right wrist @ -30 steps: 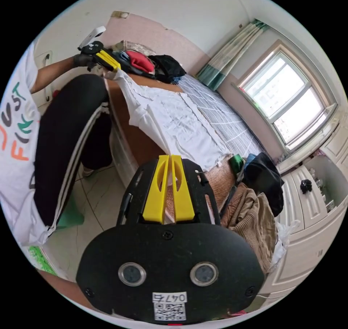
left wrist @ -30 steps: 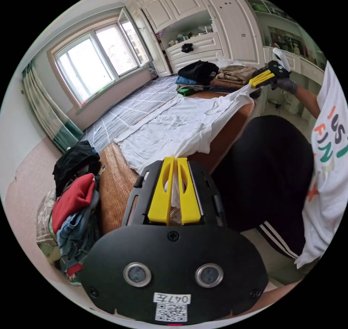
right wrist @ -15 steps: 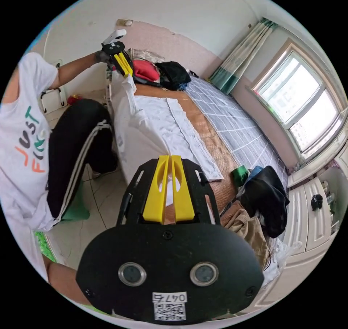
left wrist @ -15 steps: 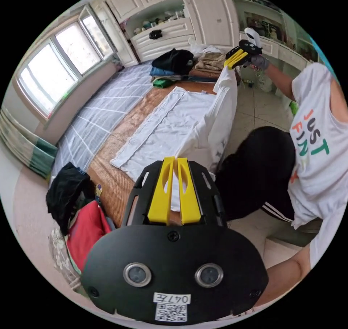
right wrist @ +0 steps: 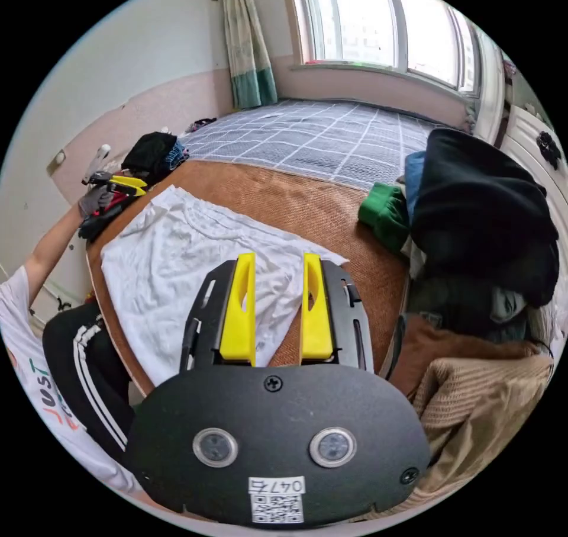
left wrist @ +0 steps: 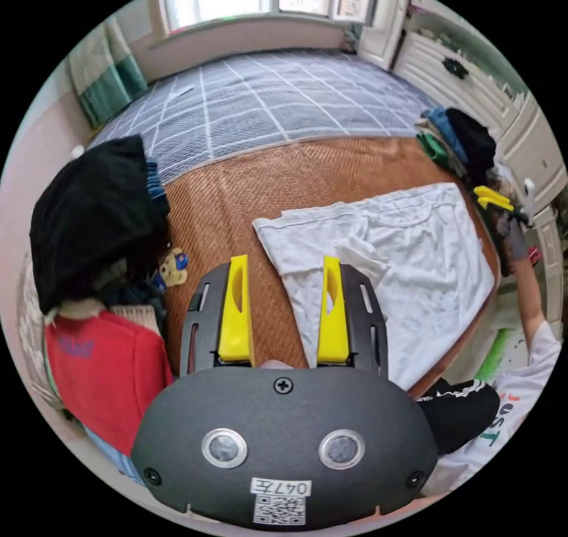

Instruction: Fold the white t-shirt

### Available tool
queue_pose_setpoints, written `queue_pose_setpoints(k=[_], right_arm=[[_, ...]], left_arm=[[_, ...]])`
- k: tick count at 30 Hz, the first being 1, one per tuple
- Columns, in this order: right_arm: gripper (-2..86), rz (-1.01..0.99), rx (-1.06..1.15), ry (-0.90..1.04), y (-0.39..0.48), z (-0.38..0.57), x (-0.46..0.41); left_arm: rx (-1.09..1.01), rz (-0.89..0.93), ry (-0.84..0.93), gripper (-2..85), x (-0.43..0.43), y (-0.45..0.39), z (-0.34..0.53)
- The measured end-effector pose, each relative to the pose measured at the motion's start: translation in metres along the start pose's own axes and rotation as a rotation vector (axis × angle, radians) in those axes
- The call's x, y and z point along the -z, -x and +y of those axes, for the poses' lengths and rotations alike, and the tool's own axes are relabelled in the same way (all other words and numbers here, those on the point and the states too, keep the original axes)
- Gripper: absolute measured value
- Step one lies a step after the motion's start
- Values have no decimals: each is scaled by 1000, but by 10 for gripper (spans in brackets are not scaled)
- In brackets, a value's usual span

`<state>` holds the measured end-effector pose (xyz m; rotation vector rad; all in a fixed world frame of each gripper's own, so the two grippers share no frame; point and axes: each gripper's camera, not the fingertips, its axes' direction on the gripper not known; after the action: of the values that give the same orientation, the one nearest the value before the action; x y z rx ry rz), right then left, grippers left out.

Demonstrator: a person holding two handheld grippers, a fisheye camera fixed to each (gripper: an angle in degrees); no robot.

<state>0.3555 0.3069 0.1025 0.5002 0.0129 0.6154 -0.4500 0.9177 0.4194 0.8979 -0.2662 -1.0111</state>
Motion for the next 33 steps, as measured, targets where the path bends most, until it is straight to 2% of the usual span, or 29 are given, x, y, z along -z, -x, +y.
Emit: queue_pose_setpoints(k=[2,4,10,14,19,22,26,28,30,31,33], right_arm=[[72,25,31,51,2,21,-8],[70,11,64,81,5,33,-17],[66,34,97,86,13,27,-36],[59,-39,173,11,45,3,-32],[52,-63,287,-28,96,-13,-36],[47,-94,299,-57,112,-10,-38],[41,-90,266,-43,108,2,-41],[40,-64,226,-35,98,9,-40],[40,-42,182,-36,88,16,-37],[41,-34,148,-38,82,21,-36],[42,-26,103,-48,75,27,-33]], left_arm=[[0,150,-35,169,-7,-12,54],[-44,170,-43,171,-19,-38,92],[-154,-66,-16,174,-84,-135,142],[-248,-222,-53,175,-116,-206,129],[-386,-290,-105,167,-152,-301,101],[-351,-384,-103,133,-189,-331,92],[-214,-593,-70,36,-207,-313,88],[-167,-665,-71,40,-197,-288,80],[-60,-625,-41,74,-188,-244,72],[40,-535,-5,117,-183,-207,72],[176,-341,12,142,-178,-158,89]])
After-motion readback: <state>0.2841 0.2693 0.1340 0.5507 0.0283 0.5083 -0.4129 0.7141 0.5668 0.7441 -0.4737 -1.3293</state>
